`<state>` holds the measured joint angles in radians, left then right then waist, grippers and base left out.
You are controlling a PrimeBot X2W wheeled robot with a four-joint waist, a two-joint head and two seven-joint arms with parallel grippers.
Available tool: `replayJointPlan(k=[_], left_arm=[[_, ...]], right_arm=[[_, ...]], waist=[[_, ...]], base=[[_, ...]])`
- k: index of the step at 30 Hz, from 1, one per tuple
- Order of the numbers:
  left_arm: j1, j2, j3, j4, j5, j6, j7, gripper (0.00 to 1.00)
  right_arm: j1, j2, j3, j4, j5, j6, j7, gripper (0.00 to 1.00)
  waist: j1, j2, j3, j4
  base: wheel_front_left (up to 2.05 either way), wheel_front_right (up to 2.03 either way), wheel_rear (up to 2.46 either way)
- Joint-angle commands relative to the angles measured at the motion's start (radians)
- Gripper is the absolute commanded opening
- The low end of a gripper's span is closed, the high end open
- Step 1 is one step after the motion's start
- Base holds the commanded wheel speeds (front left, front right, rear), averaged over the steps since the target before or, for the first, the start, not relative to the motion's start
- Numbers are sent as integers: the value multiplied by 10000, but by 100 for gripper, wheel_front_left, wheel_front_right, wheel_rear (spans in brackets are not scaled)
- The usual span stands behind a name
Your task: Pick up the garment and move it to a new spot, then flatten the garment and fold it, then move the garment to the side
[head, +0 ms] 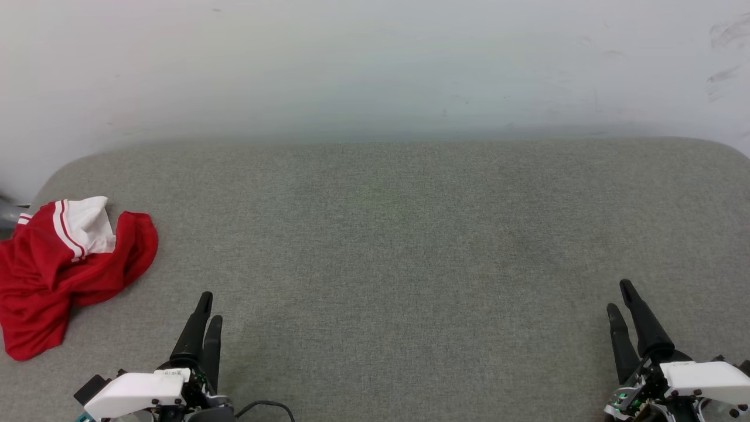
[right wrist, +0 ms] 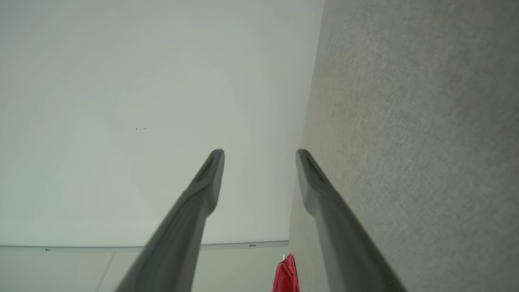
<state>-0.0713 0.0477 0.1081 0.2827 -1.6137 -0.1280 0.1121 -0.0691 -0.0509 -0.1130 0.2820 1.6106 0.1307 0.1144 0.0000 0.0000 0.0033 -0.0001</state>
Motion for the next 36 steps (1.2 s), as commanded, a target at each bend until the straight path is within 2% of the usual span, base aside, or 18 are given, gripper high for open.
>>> replayJointPlan(k=[1,12,19,27,36], left_arm=[[-88,8,-31,-155,27,-6,-71,100],[128,12,-169,-515,288,-10,-623,100],[241,14,40,-502,772,-13,-937,100],[300,18,448,-745,1770,-16,-1270,100],[267,20,1027,-1171,3189,-19,-1608,100]], right_arm=[[-86,-2,44,-131,-83,0,-85,100],[-58,-2,206,-211,-826,0,-642,100],[-89,-1,162,-219,-1804,0,-954,100],[-130,-1,140,-541,-3446,0,-1289,100],[-228,-1,138,-1234,-6086,0,-1632,100]], waist=[[0,0,4,-1],[0,0,13,-20],[0,0,2,-35],[0,0,3,-49],[0,0,22,-77]], base=[[0,0,0],[0,0,0],[0,0,0],[0,0,0],[0,0,0]])
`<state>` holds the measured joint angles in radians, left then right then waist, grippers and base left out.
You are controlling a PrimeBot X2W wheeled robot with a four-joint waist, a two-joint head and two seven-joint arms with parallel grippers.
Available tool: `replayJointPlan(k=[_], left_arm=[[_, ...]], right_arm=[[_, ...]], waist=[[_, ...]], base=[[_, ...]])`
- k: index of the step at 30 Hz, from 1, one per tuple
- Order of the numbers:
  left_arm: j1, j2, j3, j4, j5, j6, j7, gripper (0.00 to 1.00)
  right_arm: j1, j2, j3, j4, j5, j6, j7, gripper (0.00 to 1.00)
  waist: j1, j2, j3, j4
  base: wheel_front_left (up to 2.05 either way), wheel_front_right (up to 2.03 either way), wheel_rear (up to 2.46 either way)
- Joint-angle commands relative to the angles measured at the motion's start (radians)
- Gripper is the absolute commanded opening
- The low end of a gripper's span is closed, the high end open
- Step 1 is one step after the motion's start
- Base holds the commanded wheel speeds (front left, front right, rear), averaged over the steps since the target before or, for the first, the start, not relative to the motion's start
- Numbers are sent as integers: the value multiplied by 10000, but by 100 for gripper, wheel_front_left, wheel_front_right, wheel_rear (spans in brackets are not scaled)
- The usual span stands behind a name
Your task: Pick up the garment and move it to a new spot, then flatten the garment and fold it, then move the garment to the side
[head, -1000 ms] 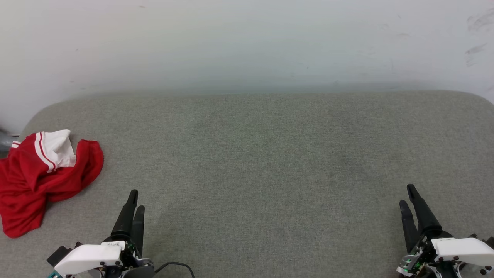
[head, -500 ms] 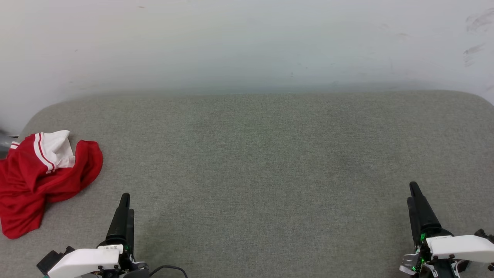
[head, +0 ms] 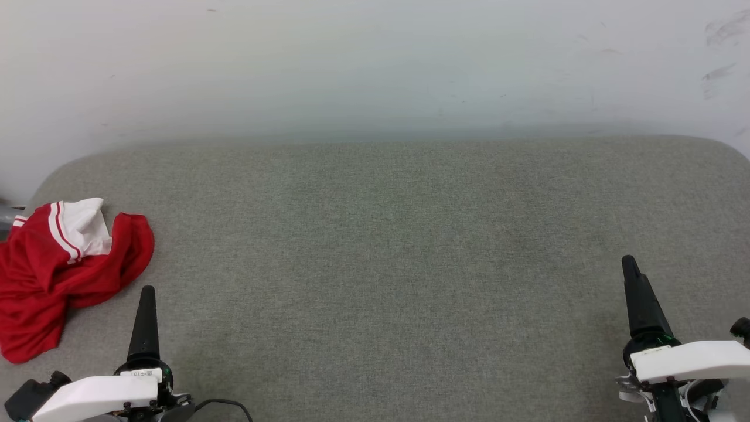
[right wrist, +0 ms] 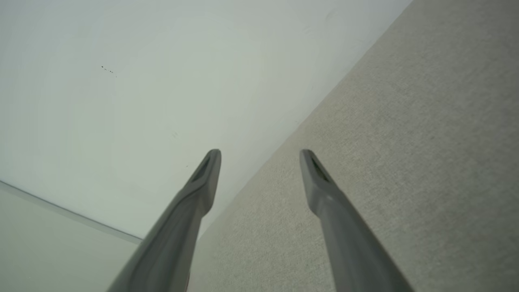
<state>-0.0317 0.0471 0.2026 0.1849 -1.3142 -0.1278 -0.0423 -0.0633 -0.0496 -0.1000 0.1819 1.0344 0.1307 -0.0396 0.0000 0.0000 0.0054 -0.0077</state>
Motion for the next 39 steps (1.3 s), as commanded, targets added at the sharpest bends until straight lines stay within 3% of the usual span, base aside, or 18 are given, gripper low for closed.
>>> replayJointPlan(k=[1,13,31,39], left_arm=[[-134,26,124,-265,414,-21,-99,100],[135,29,-232,-1459,3156,-20,-508,100],[585,33,-1969,-2522,7590,522,-1034,100],[639,127,-2429,-2666,9163,1006,-1242,100]], right_arm=[[-305,-15,32,-315,-610,0,-124,100],[-299,-14,491,-1047,-3988,0,-528,100],[-253,-13,508,-1248,-7104,0,-1055,100],[-298,-13,550,-1251,-8176,0,-1262,100]], waist=[[0,0,3,-5],[0,0,12,-49],[0,0,75,-143],[0,0,151,-185]], base=[[0,0,0],[0,0,0],[0,0,0],[0,0,0]])
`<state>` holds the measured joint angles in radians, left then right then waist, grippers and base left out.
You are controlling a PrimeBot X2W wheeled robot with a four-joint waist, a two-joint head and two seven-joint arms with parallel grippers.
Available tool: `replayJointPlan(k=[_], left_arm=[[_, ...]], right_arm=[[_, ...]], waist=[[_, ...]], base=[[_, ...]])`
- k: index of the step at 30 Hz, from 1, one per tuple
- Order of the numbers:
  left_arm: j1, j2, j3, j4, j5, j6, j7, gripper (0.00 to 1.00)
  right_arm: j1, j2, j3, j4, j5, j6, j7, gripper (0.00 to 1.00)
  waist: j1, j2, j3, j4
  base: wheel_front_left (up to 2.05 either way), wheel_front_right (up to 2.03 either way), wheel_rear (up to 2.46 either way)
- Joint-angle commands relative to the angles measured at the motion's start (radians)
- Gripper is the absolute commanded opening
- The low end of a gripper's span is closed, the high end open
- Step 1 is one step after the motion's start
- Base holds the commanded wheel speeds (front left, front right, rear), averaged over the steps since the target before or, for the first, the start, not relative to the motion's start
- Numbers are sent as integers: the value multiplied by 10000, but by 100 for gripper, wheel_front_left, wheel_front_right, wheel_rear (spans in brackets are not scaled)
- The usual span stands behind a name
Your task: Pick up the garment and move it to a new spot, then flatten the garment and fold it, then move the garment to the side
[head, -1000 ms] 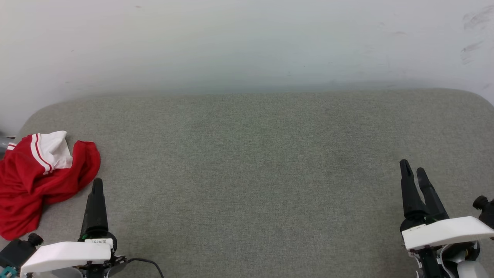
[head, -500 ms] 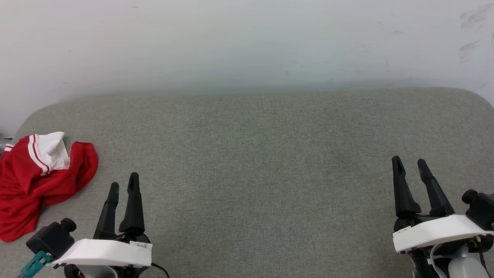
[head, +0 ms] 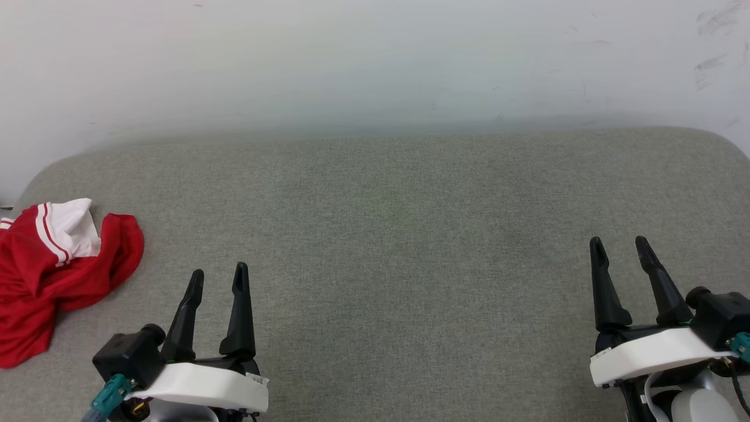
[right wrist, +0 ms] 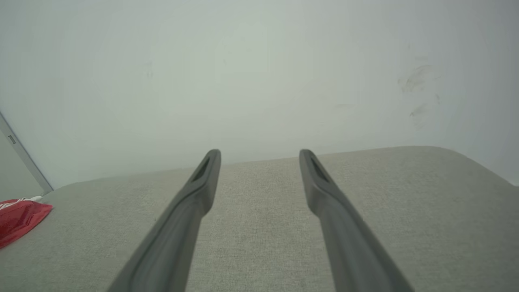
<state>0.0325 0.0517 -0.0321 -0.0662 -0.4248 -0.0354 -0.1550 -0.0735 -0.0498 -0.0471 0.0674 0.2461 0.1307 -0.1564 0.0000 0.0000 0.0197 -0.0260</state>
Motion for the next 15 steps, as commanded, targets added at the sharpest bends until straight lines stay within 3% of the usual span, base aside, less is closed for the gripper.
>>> replayJointPlan(k=[1,15], left_arm=[[9,126,-158,-145,430,147,-130,100],[40,692,-1082,43,1879,1068,-453,100]], right_arm=[[-193,-11,25,-87,-437,0,-126,100],[-222,-9,102,-78,-1988,-1,-427,100]], waist=[[0,0,14,-3],[0,0,52,-27]], base=[[0,0,0],[0,0,0]])
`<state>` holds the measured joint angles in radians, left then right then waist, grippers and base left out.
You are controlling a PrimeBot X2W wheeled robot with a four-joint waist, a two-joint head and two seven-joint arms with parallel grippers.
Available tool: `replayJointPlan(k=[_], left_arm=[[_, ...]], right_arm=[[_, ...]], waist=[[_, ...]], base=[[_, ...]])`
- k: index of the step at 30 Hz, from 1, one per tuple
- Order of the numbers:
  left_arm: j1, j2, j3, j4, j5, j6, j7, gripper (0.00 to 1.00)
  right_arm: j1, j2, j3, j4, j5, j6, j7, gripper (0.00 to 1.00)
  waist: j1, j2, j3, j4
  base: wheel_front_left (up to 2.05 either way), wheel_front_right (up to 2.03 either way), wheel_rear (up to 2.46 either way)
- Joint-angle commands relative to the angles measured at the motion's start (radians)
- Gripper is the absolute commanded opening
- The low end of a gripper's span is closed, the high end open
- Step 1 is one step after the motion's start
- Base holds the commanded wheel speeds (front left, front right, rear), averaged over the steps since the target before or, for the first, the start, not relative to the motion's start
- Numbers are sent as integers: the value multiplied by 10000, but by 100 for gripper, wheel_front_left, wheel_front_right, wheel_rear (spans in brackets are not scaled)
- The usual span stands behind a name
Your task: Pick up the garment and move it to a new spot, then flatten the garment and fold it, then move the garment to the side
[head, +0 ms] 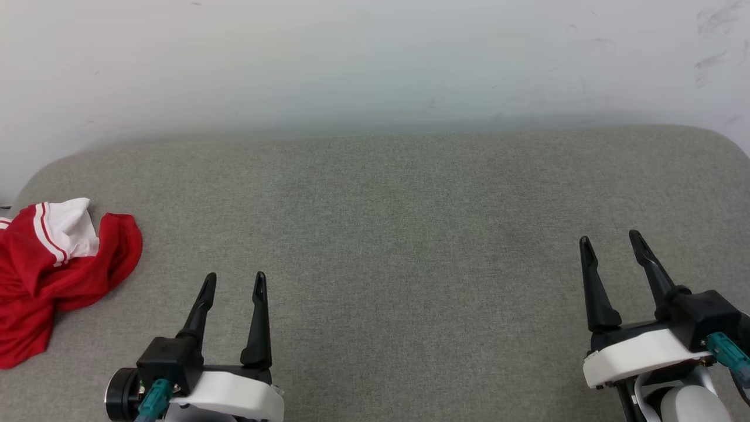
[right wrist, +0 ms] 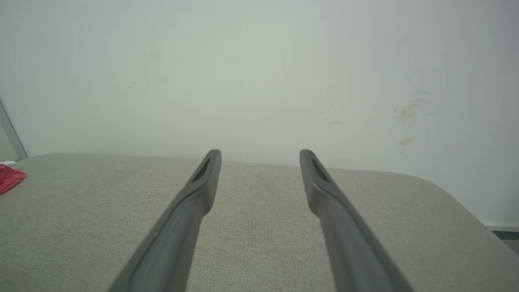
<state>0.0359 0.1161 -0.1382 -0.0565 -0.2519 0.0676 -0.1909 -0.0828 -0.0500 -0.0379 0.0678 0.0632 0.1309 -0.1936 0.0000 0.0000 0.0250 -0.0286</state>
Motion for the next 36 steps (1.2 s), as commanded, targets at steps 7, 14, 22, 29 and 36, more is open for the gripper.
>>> replayJointPlan(k=[7,14,22,29,36], left_arm=[[95,95,-402,101,151,205,-235,100],[217,-328,263,-69,-196,-470,-371,100],[418,-641,1119,-3,16,-1334,-528,100],[512,-658,950,257,1053,-1256,-654,100],[502,-659,994,102,448,-1347,-763,100]], right_arm=[[-86,-7,78,25,-591,-3,-205,100],[23,-5,224,173,470,-3,-350,100],[72,-4,256,521,907,-3,-497,100],[38,-3,231,677,307,-3,-643,100],[44,-2,334,724,657,-5,-721,100]], waist=[[0,0,-14,-32],[0,0,19,-42],[0,0,17,-83],[0,0,-7,-127],[0,0,-18,-122]], base=[[0,0,0],[0,0,0],[0,0,0],[0,0,0],[0,0,0]])
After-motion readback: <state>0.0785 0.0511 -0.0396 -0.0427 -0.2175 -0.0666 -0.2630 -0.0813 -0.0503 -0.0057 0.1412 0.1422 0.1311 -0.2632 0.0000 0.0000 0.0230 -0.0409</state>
